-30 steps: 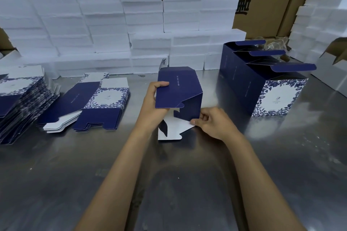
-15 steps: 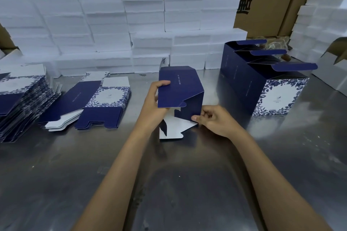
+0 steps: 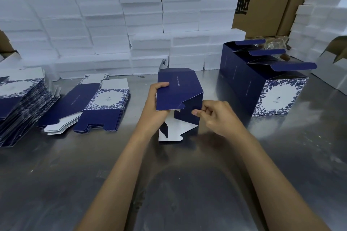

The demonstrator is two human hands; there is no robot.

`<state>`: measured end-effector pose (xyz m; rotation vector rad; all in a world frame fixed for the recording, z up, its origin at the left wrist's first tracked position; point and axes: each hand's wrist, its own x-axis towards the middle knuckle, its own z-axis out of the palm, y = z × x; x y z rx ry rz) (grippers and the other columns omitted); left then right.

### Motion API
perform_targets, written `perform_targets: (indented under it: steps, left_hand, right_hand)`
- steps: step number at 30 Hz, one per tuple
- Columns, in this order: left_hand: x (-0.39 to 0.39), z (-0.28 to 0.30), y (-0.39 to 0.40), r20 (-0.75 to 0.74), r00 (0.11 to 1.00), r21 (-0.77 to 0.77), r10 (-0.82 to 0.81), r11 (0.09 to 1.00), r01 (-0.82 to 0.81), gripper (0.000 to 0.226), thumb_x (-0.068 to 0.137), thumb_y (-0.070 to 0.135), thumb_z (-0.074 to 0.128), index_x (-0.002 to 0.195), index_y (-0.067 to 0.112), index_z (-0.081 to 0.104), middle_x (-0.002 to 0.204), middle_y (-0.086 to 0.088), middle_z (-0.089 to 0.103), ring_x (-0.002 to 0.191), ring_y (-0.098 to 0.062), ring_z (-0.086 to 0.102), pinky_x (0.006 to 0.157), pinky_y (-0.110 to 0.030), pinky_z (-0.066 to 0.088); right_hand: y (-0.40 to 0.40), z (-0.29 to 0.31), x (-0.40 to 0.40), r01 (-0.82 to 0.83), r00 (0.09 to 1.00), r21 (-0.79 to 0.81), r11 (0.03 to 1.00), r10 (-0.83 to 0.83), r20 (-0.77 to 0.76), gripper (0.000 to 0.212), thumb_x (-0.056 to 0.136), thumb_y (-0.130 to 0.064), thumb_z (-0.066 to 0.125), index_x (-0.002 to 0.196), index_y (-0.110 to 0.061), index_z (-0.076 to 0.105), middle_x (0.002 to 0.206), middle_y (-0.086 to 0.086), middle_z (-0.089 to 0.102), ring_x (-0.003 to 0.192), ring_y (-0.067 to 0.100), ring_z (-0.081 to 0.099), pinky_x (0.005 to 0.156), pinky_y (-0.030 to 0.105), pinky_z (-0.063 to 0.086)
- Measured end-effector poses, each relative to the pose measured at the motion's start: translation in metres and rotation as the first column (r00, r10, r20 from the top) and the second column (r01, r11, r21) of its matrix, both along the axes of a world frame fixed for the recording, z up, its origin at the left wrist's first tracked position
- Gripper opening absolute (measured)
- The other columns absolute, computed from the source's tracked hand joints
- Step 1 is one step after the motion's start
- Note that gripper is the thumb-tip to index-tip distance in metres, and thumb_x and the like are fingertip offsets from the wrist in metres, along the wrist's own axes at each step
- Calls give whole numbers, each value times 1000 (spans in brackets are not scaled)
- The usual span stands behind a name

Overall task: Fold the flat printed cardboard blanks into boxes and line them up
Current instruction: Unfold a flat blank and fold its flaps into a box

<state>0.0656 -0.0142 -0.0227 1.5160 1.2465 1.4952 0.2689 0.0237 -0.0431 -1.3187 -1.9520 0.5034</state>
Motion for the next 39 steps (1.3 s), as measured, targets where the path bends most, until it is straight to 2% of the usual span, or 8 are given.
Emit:
perform_targets:
  steps: [9, 12, 16, 20, 28, 32, 35, 39]
  left_hand:
    - [1, 1, -2, -31, 1000, 0, -6, 1000, 6, 57, 86, -7, 66, 133, 17, 46, 106, 12, 61, 65, 11, 58, 60, -5, 41]
    - [1, 3, -3, -38, 999, -9, -9, 1000, 9, 54, 89, -4, 64, 134, 21, 45, 110, 12, 60, 71, 11, 60, 61, -5, 42]
    - [4, 6, -4, -28, 998, -32, -56, 998, 55, 66, 82, -3, 74, 135, 21, 43, 116, 15, 58, 90, 12, 63, 77, -5, 44]
    - [8, 6, -5, -34, 993, -61, -116, 992, 114, 83, 70, -4, 81, 136, 24, 40, 118, 15, 57, 94, 9, 64, 80, -11, 48]
    - [-17, 14, -12, -135, 947, -210, -292, 942, 261, 103, 69, 6, 90, 144, 45, 31, 133, 25, 47, 118, 10, 52, 84, -7, 47]
    - [-9, 16, -16, -144, 981, -92, -133, 989, 120, 70, 79, 10, 83, 135, 37, 50, 132, 24, 52, 121, 9, 50, 90, -16, 51]
    - [3, 15, -16, -50, 999, 67, -14, 998, 18, 37, 87, 5, 73, 119, 22, 66, 129, 25, 50, 109, 20, 54, 81, -9, 49]
    - [10, 9, -12, 79, 997, 103, 0, 995, -8, 23, 89, 0, 70, 111, 6, 71, 131, 8, 59, 114, 2, 61, 81, -13, 51]
  right_hand:
    - [-8, 14, 1, -24, 993, 74, 997, 33, -113, 46, 93, -39, 70, 62, -15, 45, 50, -3, 40, 50, 10, 33, 49, 19, 26]
    - [-13, 24, 3, 4, 978, 50, 999, 7, -207, 35, 90, -37, 71, 67, -17, 54, 61, 2, 52, 56, 8, 41, 57, 27, 36]
    - [-22, 36, -1, 72, 905, 111, 991, -18, -426, 20, 86, -41, 69, 87, -23, 62, 92, -18, 61, 92, 5, 54, 79, 18, 39]
    - [-29, 31, -21, -70, 929, 18, 997, 72, -363, 32, 90, -37, 74, 120, -32, 64, 140, -21, 49, 137, 1, 35, 111, 20, 30]
    - [-24, 23, -24, -96, 927, 29, 995, 100, -361, 39, 91, -28, 75, 128, -28, 64, 149, -13, 44, 141, 11, 39, 116, 39, 39]
    - [-24, 19, -34, -2, 930, 100, 995, 39, -365, 36, 90, -27, 75, 125, -25, 67, 146, -11, 48, 137, 13, 43, 113, 35, 42]
    - [-26, 20, -37, -3, 911, 87, 996, 39, -411, 33, 89, -22, 77, 122, -24, 69, 144, -10, 49, 136, 15, 43, 112, 39, 42]
    - [-29, 21, -38, -33, 900, 80, 996, 65, -431, 28, 91, -17, 74, 118, -25, 71, 145, -9, 46, 139, 17, 40, 113, 35, 40]
